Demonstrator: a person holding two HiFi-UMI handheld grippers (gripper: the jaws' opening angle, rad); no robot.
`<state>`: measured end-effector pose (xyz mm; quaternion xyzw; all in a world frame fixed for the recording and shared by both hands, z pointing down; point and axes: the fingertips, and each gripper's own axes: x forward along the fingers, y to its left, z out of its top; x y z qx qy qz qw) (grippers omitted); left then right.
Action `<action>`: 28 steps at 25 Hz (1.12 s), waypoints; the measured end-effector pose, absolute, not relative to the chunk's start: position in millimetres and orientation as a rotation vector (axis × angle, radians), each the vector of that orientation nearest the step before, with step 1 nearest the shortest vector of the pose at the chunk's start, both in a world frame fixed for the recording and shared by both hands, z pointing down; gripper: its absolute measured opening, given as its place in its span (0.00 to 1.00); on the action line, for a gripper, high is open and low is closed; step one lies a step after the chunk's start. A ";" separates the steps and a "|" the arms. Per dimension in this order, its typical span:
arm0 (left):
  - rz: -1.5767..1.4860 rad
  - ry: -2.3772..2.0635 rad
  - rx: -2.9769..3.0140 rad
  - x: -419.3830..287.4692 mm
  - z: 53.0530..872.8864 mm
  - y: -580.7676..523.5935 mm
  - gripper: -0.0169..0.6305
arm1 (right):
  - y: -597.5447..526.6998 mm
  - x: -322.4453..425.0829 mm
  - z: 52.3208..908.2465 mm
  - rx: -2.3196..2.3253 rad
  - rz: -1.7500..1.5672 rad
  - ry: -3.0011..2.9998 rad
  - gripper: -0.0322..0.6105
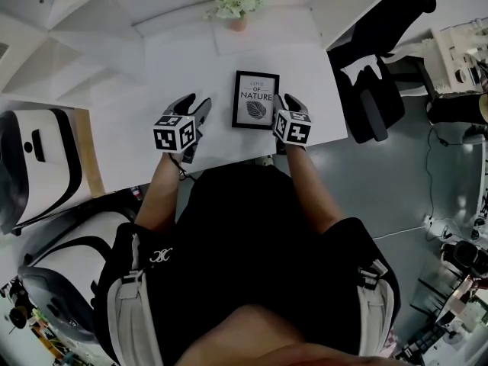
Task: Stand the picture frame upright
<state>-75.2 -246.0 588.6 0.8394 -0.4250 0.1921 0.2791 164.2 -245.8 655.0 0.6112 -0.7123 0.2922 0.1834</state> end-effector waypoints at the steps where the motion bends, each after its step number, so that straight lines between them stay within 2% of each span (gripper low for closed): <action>1: 0.514 -1.129 2.243 -75.7 592.6 -244.5 0.36 | -243.9 164.4 662.4 1.714 0.840 -1.991 0.22; 17: 0.539 -1.081 2.203 -84.5 616.8 -244.3 0.36 | -237.1 160.3 726.2 1.594 0.997 -1.813 0.21; 19: 0.538 -1.080 2.200 -84.0 617.8 -244.9 0.35 | -238.6 158.8 727.2 1.561 1.039 -1.802 0.18; 28: 0.530 -1.071 2.193 -76.1 618.3 -241.0 0.35 | -239.6 159.5 732.4 1.444 1.315 -1.815 0.17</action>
